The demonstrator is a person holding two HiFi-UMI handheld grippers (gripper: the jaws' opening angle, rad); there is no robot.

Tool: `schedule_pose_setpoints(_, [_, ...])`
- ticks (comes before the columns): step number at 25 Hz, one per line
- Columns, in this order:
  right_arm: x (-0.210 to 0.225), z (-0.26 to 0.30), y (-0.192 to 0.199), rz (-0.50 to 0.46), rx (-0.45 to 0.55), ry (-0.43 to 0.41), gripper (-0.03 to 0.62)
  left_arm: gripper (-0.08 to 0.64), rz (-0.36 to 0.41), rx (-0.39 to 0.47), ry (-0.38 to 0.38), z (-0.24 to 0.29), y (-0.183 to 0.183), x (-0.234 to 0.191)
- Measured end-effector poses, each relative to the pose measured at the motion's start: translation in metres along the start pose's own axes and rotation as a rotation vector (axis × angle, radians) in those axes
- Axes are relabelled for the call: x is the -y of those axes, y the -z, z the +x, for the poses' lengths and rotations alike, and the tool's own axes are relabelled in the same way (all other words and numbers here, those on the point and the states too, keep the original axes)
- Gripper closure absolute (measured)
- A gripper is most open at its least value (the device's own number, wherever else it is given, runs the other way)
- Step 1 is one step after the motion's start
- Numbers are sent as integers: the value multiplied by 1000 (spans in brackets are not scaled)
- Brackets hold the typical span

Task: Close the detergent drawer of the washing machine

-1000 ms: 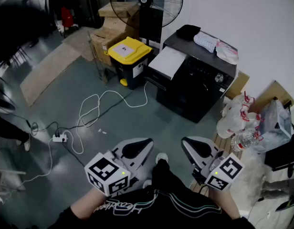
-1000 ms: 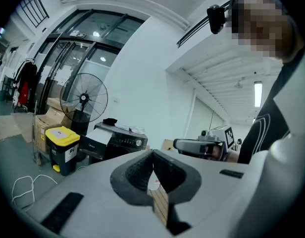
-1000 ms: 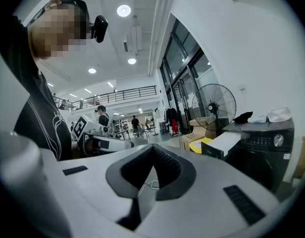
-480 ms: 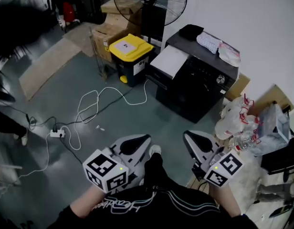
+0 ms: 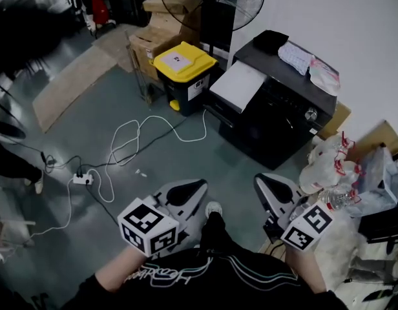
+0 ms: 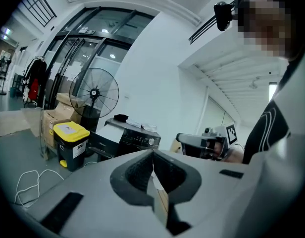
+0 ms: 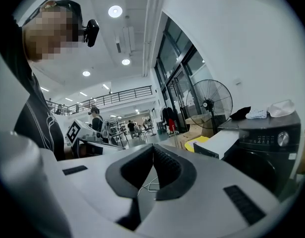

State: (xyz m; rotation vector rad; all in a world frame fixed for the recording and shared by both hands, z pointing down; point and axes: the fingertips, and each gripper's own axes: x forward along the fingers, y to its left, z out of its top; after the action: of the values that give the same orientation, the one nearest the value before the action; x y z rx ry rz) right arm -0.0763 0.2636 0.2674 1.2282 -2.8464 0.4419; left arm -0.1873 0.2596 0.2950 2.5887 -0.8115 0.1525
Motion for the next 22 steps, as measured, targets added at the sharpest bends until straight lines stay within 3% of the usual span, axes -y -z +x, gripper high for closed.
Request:
schedule_pose_setpoints(14, [163,99,-24,51,-53,19,565,537,-88,-58,-45,132,-41,-132])
schedule_pose_setpoints(22, [240,131,-43,42,-51,22,565,537,-50,-101,-69,208,-57,-189])
